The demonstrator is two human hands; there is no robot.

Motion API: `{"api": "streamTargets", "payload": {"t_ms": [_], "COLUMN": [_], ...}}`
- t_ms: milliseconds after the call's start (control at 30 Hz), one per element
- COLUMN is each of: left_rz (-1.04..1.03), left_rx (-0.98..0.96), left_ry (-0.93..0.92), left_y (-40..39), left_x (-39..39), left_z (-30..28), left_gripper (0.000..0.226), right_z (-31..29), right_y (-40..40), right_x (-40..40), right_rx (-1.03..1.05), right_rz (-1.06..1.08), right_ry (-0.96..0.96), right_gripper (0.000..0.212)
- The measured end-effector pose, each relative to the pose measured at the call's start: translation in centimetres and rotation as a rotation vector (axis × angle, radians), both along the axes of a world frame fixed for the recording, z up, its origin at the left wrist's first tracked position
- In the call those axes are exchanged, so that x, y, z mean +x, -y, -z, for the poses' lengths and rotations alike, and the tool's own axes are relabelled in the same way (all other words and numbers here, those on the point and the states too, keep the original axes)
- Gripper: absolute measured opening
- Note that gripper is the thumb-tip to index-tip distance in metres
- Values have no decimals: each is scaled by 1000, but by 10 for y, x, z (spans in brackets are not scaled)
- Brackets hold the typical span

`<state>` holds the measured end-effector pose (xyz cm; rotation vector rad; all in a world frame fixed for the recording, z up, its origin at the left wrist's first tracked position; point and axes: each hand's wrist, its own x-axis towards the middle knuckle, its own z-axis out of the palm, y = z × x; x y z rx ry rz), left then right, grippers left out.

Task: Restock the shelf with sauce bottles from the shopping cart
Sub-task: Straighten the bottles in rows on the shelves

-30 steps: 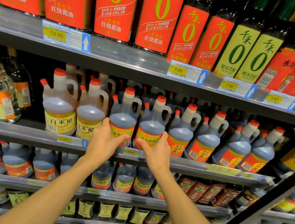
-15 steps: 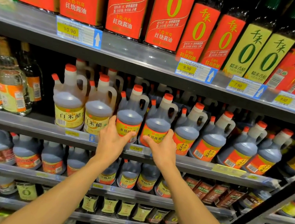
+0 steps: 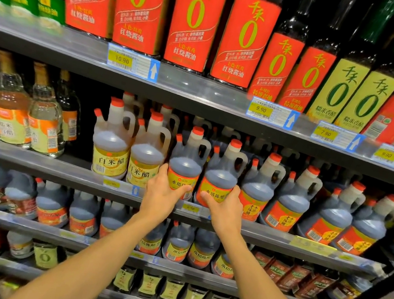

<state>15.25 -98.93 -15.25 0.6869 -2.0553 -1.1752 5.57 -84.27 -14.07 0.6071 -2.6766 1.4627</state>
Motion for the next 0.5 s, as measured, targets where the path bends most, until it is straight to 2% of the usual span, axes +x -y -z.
{"api": "streamTargets", "payload": {"t_ms": [167,500], "left_rz": [-16,-5], "left_rx": [-14,-30], "left_ry": [2,2], "left_y": [-2,1], "left_x": [0,0], "left_z": [-1,1], "left_gripper": [80,79], "right_z": [-2,-1], "right_y": [0,-2], "right_x": [0,-1], "right_rx": [9,-16], "right_rz": [-3,-10], "right_ry": [9,-4], "right_gripper": [66,59]}}
